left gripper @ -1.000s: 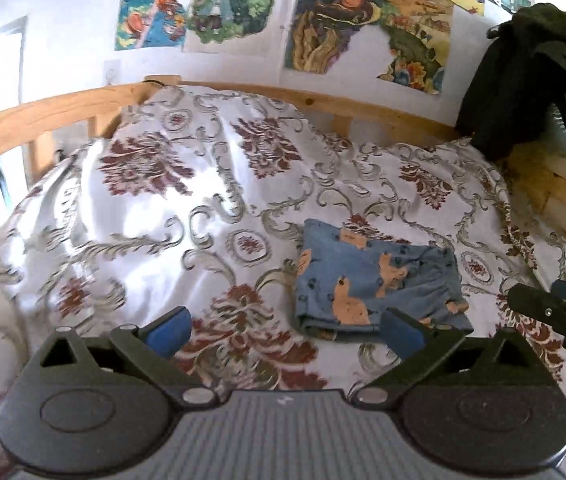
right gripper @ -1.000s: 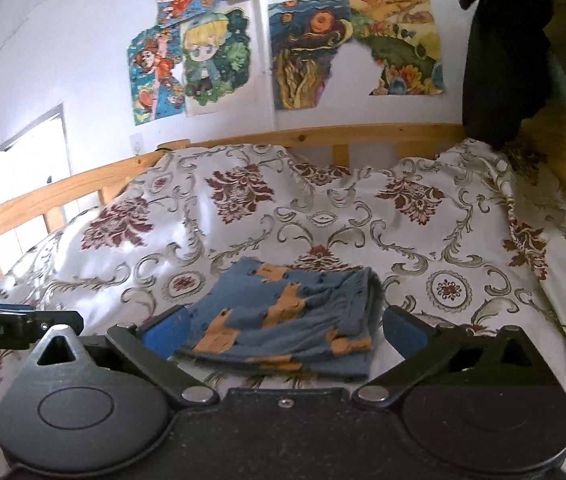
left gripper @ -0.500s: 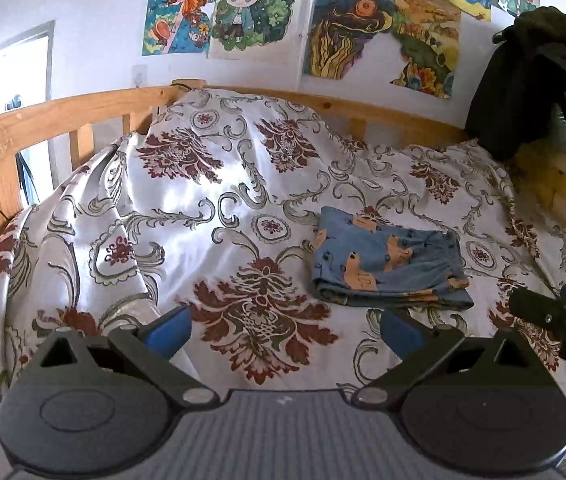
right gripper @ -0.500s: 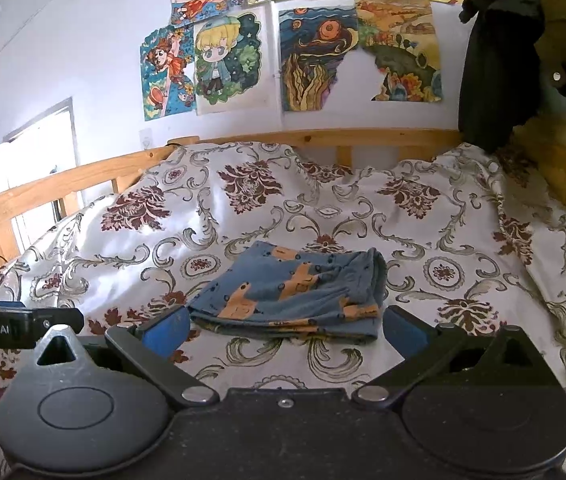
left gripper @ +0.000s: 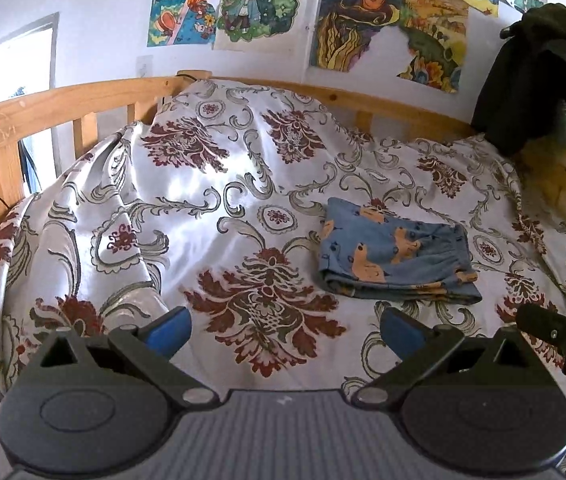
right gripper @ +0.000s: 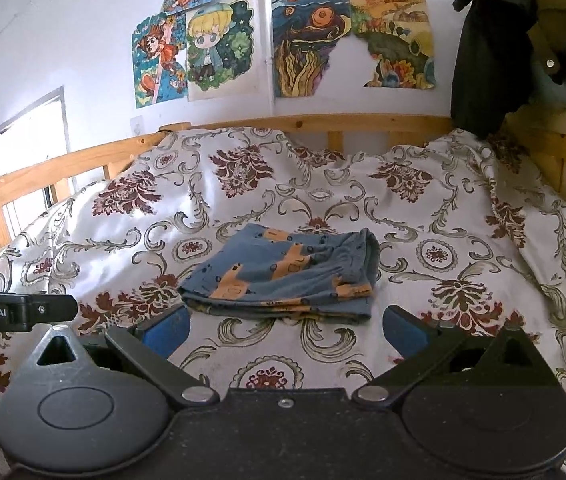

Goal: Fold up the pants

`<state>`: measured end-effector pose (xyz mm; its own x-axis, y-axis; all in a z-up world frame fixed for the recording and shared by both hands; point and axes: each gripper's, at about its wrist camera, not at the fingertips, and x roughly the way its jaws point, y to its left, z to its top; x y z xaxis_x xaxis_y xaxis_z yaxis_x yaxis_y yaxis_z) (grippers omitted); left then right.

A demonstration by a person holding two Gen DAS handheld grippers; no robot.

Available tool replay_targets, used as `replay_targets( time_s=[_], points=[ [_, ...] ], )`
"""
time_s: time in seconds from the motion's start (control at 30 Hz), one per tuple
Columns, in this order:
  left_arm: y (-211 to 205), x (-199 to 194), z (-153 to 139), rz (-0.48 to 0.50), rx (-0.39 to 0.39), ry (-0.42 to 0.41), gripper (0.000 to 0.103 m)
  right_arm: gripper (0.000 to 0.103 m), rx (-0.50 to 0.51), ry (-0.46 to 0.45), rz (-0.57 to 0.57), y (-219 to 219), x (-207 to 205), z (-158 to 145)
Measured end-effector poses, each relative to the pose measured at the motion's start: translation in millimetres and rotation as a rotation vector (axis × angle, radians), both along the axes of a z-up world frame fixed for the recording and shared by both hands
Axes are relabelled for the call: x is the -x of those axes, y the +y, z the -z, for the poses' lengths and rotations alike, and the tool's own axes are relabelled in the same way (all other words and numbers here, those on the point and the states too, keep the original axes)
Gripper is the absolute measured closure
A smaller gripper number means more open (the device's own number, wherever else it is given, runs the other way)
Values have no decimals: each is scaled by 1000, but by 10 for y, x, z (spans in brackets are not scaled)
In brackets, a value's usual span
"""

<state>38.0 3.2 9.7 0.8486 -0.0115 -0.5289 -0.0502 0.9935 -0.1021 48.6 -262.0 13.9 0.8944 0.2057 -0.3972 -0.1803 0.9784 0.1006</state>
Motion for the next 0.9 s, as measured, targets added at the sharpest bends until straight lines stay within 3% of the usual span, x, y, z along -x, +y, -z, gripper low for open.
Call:
replay_targets(
  time_s=[0.9],
  points=[
    [-45, -27, 67, 18, -73, 30, 0, 1, 9, 24, 6, -14, 3, 76]
  ],
)
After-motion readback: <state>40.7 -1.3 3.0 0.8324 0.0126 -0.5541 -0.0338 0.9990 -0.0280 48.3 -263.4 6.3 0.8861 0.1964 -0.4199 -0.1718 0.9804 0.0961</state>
